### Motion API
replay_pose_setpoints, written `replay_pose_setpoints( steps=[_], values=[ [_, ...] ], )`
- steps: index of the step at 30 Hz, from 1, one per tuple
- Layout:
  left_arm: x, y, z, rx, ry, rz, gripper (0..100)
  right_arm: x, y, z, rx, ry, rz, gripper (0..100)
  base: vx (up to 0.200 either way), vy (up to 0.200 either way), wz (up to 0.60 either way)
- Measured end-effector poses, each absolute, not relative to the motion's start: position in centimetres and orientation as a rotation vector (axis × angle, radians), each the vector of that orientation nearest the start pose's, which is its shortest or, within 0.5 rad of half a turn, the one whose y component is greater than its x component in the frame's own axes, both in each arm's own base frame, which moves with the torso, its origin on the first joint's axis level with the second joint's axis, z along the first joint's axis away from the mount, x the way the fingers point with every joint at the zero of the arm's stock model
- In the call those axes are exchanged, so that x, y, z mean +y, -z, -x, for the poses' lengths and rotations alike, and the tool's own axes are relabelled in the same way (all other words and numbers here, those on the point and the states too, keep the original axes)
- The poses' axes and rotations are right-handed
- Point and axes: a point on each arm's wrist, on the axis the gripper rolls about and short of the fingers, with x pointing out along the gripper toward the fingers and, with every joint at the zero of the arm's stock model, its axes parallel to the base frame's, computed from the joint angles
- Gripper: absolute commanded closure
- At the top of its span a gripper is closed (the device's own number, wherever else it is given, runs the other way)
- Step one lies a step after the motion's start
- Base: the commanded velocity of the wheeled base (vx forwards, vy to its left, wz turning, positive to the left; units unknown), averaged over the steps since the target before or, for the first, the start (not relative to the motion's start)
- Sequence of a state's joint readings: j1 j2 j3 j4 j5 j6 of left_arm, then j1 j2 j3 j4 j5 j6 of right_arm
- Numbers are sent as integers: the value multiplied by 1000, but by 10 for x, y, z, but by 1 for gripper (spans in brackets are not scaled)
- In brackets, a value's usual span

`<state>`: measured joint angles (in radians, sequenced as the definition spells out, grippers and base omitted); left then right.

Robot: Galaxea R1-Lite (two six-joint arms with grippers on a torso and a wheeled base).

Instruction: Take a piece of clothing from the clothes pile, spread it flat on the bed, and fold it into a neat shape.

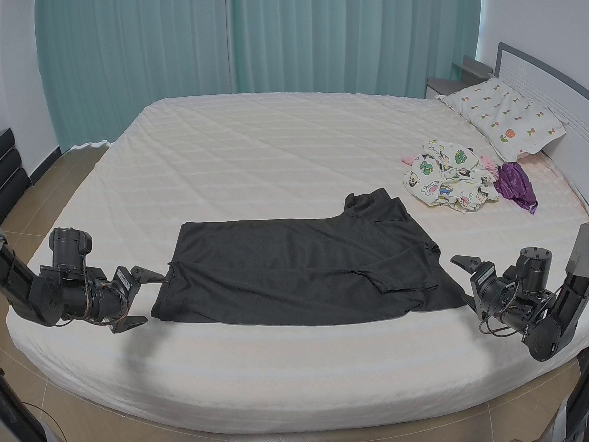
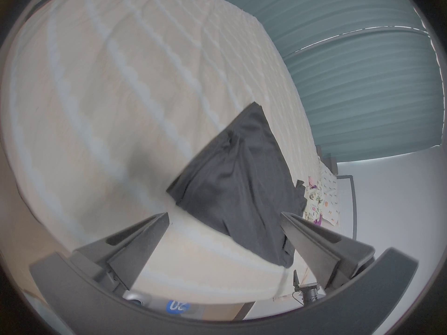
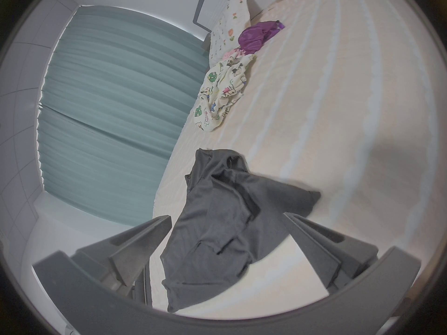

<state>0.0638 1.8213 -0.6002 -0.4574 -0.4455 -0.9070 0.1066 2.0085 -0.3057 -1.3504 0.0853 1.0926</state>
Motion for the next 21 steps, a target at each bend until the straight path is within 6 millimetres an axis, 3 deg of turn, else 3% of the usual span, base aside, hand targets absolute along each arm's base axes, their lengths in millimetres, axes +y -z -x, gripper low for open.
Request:
replay_pose_setpoints(
  steps=[5,9,15,21],
  values=[
    [-11,-85,-270,832,-13,1052,0,37,-51,-268,445,22,-1081,0,0,0,0],
    [-27,-80,-278,753,-52,1048,0,42,-50,-264,448,35,-1073,0,0,0,0],
    [-52,-54,-286,759,-78,1037,0,52,-48,-261,445,56,-1051,0,0,0,0],
    [-57,-36,-299,768,-143,1036,0,59,-46,-259,460,47,-1043,0,0,0,0]
  ],
)
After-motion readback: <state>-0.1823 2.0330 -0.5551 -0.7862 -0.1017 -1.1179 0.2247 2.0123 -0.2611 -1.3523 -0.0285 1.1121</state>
